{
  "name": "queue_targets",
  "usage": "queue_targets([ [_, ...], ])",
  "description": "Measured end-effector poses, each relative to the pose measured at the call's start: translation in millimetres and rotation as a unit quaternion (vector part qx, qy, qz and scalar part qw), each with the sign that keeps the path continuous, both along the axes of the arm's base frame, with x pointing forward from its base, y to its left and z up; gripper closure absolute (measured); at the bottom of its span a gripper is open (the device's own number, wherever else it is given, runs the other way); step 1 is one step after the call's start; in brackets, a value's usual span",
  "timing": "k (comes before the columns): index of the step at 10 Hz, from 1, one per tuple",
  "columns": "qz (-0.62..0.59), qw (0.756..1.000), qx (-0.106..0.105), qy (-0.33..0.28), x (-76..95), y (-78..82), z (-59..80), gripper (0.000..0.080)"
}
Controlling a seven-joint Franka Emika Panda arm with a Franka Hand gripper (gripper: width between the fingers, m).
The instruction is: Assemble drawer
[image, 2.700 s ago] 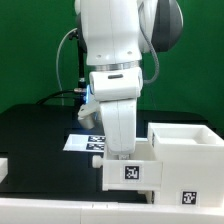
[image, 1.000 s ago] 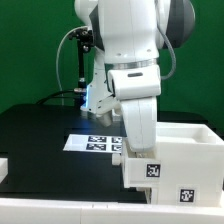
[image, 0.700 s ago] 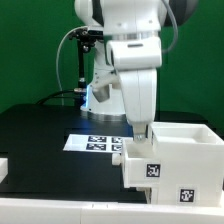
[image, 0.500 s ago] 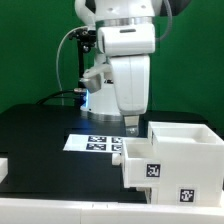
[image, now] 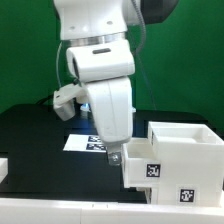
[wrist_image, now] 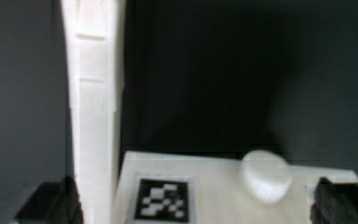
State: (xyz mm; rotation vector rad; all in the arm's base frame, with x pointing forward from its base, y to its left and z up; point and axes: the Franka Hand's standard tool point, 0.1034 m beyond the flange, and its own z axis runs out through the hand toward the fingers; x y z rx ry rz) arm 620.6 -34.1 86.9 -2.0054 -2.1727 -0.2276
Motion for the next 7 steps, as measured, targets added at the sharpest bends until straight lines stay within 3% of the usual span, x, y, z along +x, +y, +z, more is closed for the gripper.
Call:
queue_targets([
  [1,-0.026,1.0,0.005,0.005,-8.7,-2.6,-7.5,0.0151],
  [2,-0.051,0.999,-0.006,0.0,-14.5,6.7,-10.8,0.0151],
  [4,-0.059,0.998,-0.006,0.012,-35.3,20.8,-24.2,0.0151],
  [7,-0.07,0.997,0.0,0.015,-37.6,54.5,-25.2,0.0151],
])
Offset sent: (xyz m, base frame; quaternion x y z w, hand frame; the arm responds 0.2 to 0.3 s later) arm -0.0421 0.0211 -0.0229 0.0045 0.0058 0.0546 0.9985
